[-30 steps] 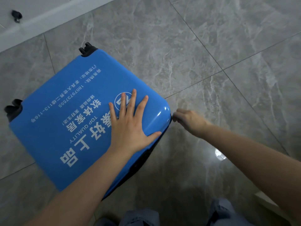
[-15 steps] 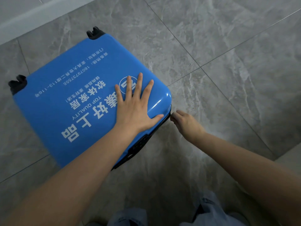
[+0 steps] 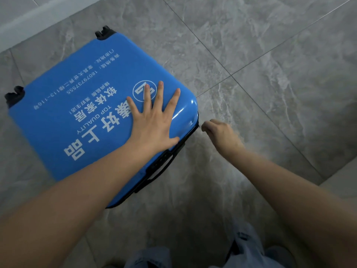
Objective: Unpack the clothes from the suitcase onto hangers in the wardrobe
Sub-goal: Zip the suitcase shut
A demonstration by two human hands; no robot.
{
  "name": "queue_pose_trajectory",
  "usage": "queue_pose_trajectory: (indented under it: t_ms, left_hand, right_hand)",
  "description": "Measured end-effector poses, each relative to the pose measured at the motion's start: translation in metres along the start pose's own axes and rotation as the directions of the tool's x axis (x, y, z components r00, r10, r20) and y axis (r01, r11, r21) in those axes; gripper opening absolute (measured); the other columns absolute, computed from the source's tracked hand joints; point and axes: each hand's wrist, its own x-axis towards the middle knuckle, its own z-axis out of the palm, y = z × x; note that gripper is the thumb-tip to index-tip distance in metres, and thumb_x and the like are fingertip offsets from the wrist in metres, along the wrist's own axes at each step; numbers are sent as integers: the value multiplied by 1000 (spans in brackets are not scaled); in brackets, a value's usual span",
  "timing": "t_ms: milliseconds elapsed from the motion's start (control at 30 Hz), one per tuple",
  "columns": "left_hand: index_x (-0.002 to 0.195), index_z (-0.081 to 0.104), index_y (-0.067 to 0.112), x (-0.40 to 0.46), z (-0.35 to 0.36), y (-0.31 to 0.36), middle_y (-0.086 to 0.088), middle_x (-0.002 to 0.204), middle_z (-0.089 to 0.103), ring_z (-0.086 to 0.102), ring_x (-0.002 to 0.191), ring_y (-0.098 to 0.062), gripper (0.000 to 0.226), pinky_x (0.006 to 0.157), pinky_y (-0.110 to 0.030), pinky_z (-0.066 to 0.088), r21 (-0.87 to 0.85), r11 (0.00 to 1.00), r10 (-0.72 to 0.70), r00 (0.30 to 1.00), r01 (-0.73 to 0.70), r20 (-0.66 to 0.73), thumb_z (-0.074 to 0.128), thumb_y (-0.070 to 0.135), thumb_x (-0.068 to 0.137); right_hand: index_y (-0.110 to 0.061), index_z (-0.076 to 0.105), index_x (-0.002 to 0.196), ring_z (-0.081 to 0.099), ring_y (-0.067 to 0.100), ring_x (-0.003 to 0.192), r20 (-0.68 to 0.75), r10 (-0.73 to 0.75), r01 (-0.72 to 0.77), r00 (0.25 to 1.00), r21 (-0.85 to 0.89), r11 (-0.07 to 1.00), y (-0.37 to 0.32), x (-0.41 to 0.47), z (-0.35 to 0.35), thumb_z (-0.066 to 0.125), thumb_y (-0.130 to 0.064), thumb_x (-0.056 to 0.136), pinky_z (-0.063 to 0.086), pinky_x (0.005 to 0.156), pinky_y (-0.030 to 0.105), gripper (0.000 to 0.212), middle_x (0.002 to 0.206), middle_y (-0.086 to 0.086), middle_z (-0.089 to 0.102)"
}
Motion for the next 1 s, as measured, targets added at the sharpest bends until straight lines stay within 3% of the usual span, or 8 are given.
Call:
queue_pose_trajectory:
  t_ms: [200,333,467,600,733,800,900,1000]
  left_hand:
    - [153,-15,30,28,-4,17,-19,162,-11,-4,146,-52,130,102,-81,15,40,999,-19,999,17,39,71,70,64]
    - [154,-12,32,55,-12,31,-18,162,-12,-7,146,-51,121,103,-81,11,9,997,-80,993,80,89,68,68,71]
    - [153,23,36,95,-35,27,-2,165,10,7,151,-31,86,113,-69,14,-337,930,-117,986,150,119,59,65,81]
    - [139,53,26,86,-46,-9,-3,157,36,32,145,-17,62,119,-38,24,-561,820,88,993,-114,-73,64,54,85]
    - [149,30,44,37,-29,-41,8,164,13,9,152,-14,84,122,-51,4,-395,881,305,951,-262,49,45,80,75]
    - [152,9,48,20,-14,-44,12,165,-3,-6,152,-13,87,122,-52,-3,-255,915,338,939,-312,68,28,87,77]
    - [152,3,49,16,-5,-38,12,165,-4,-6,152,-14,84,121,-54,0,-195,936,302,953,-294,13,20,88,80]
    - [152,4,50,21,-3,-33,12,165,-2,-6,152,-14,82,121,-55,0,-208,939,280,960,-275,-4,22,87,81]
  right_hand:
    - [-3,65,102,64,35,83,36,-48,40,998,190,981,-54,-40,46,56,-6,94,49,71,43,12,94,17,65]
    - [-5,62,108,64,37,87,146,-107,90,983,121,989,-69,-44,59,52,-10,97,51,70,44,16,100,15,62]
    - [-9,63,118,66,34,95,115,-80,75,990,46,996,-28,-20,28,50,-10,99,54,79,45,23,109,15,65]
    - [-2,69,104,66,38,88,-50,16,-14,999,32,999,13,-7,-2,55,-5,95,52,75,47,17,98,20,67]
    - [-4,69,109,68,33,85,-231,369,-306,900,266,914,37,-13,2,55,-3,95,53,80,42,20,97,16,70]
    - [-8,62,120,66,28,87,-178,616,-497,767,443,746,35,-29,19,54,-10,98,54,83,40,23,102,13,67]
    - [-2,57,114,62,30,75,210,885,-730,416,657,187,15,-69,57,54,-12,97,54,69,38,20,93,19,65]
    - [0,63,102,57,21,64,741,596,-779,311,557,-287,-32,-104,80,51,-3,97,50,53,29,13,75,13,60]
